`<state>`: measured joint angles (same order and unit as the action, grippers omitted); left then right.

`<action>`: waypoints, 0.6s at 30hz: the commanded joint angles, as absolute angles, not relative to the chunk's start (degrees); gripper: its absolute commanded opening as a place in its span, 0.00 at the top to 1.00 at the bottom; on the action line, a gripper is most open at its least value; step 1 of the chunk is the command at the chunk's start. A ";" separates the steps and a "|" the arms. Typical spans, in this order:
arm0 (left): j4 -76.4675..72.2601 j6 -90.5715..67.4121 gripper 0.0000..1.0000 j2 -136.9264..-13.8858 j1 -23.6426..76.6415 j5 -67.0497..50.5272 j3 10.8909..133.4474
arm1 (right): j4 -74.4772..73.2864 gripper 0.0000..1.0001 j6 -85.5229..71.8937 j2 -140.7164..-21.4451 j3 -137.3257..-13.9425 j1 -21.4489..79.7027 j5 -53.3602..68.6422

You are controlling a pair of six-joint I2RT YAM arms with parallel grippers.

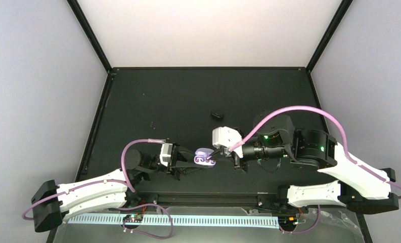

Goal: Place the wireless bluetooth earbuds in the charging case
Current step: Adjust the earbud with the charging case.

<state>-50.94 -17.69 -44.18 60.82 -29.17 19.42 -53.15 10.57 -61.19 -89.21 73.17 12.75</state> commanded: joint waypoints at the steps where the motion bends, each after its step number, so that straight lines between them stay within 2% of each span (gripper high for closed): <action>1: -51.02 -17.58 0.98 -42.95 61.08 -28.72 21.97 | -52.43 0.99 10.42 -61.52 -88.25 73.80 10.70; 18: -49.79 -18.31 0.98 -41.76 61.09 -25.07 22.31 | -48.93 0.99 10.11 -60.51 -84.51 74.08 4.66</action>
